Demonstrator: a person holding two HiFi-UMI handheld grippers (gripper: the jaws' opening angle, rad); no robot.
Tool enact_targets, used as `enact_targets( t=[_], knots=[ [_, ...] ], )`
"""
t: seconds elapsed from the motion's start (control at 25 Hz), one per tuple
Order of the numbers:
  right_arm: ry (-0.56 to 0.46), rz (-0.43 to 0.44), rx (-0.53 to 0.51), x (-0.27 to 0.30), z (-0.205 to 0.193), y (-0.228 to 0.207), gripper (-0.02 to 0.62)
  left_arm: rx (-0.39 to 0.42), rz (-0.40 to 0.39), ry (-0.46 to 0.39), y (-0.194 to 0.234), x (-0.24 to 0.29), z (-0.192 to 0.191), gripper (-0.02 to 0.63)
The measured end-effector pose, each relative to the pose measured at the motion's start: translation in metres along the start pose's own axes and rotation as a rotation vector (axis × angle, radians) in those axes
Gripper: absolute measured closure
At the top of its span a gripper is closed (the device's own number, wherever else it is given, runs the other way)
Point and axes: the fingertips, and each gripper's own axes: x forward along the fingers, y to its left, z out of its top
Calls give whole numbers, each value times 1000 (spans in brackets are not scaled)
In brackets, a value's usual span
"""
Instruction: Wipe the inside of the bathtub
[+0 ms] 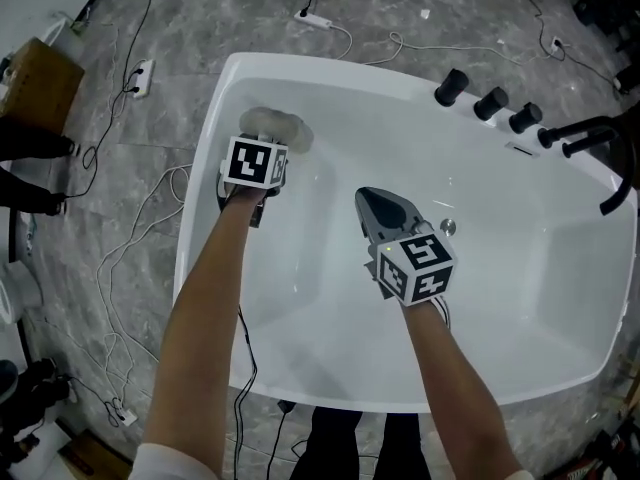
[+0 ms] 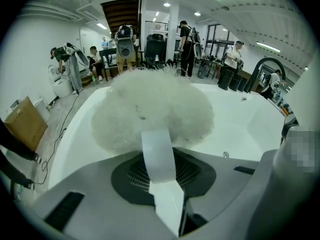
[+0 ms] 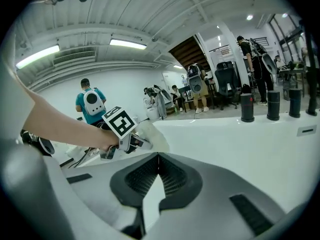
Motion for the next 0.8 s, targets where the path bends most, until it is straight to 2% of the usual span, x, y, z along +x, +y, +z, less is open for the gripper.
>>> enact_targets(
  t=[0.28, 0.36, 0.52, 0.8],
  knots=[
    [32, 6, 22, 15, -16, -8, 575, -1, -15, 60, 18, 31, 4, 508],
    [39, 13, 35, 15, -25, -7, 575, 8, -5, 75, 24, 39, 5, 508],
    [64, 28, -7, 13, -40, -1, 575, 35, 25, 93, 37, 48, 9, 508],
    [46, 27, 14, 8, -48, -8, 575, 39, 43, 122, 51, 59, 20, 508]
  ],
)
